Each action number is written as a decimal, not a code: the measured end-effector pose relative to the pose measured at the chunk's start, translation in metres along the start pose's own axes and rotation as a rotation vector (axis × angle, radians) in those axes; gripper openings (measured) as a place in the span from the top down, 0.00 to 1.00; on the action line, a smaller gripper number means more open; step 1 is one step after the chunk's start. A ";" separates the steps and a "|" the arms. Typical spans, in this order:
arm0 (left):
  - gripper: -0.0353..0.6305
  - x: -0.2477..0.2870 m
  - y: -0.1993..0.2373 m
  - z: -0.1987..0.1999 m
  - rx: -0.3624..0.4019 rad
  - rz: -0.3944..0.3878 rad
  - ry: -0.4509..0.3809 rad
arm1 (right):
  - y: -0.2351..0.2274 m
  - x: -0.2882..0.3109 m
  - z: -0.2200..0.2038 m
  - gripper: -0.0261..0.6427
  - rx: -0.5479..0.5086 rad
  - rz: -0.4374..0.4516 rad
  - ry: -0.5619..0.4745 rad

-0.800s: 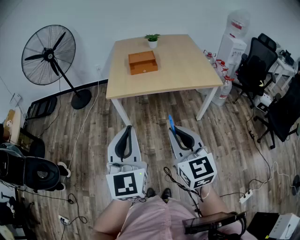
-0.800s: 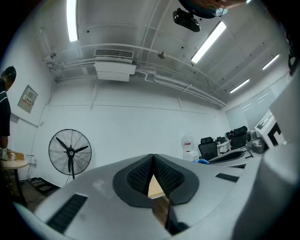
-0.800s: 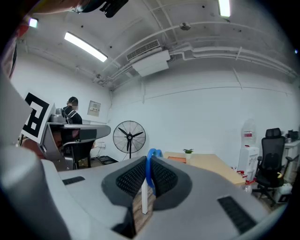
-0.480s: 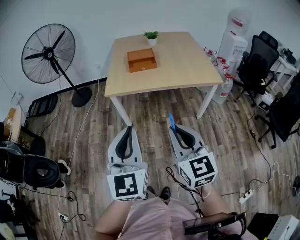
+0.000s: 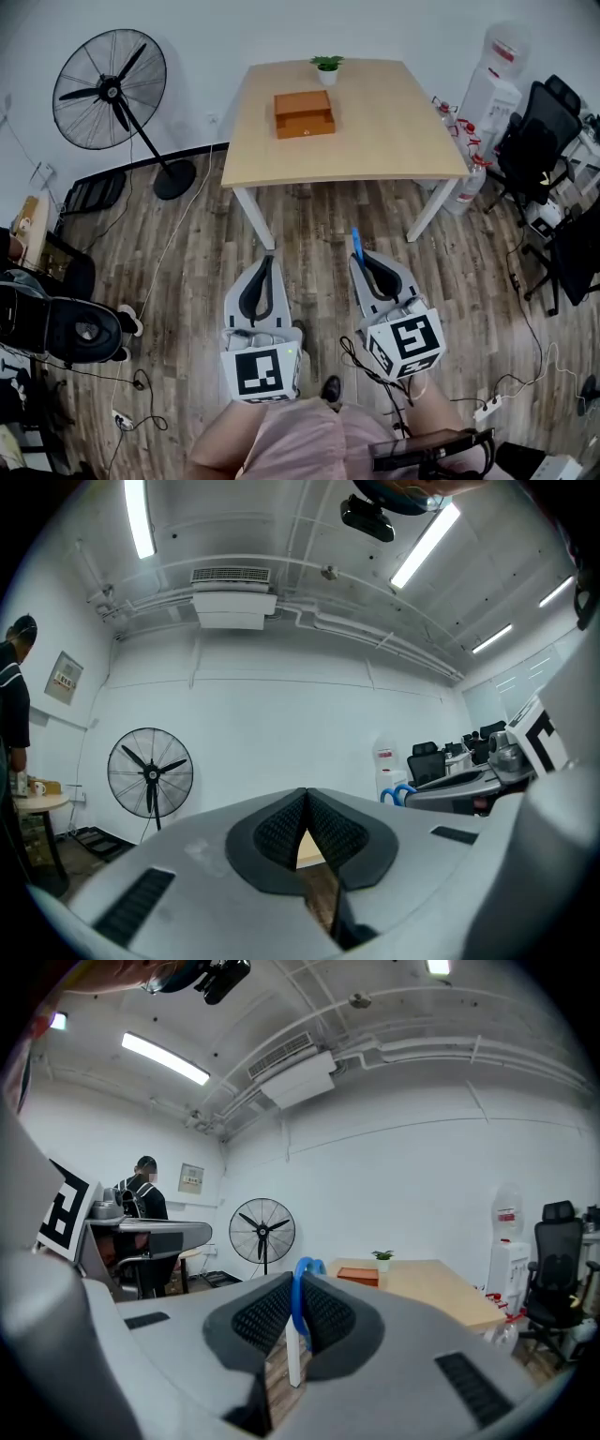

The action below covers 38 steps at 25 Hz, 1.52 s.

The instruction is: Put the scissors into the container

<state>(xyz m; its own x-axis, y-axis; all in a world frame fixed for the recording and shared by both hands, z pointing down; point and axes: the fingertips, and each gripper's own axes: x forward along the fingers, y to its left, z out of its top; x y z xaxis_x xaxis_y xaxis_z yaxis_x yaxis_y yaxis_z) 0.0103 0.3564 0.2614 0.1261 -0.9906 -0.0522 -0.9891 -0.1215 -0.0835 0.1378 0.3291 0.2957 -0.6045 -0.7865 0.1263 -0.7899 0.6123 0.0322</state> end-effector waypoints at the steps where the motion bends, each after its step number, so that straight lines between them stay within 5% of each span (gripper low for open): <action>1: 0.94 0.007 0.004 -0.002 -0.001 0.004 -0.002 | -0.001 0.008 -0.001 0.92 -0.001 0.006 0.005; 11: 0.94 0.105 0.069 -0.017 -0.018 0.006 0.007 | -0.021 0.121 0.005 0.92 -0.011 0.011 0.024; 23: 0.94 0.211 0.125 0.000 -0.006 -0.039 -0.076 | -0.055 0.223 0.047 0.92 -0.053 -0.050 -0.030; 38: 0.94 0.298 0.100 -0.041 -0.017 -0.119 0.005 | -0.120 0.275 0.023 0.92 -0.007 -0.094 0.009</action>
<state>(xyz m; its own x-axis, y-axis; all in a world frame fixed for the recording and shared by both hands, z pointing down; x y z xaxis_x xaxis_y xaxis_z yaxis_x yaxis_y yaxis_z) -0.0544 0.0467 0.2778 0.2424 -0.9694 -0.0381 -0.9683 -0.2393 -0.0717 0.0640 0.0371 0.3041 -0.5264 -0.8400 0.1316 -0.8426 0.5361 0.0514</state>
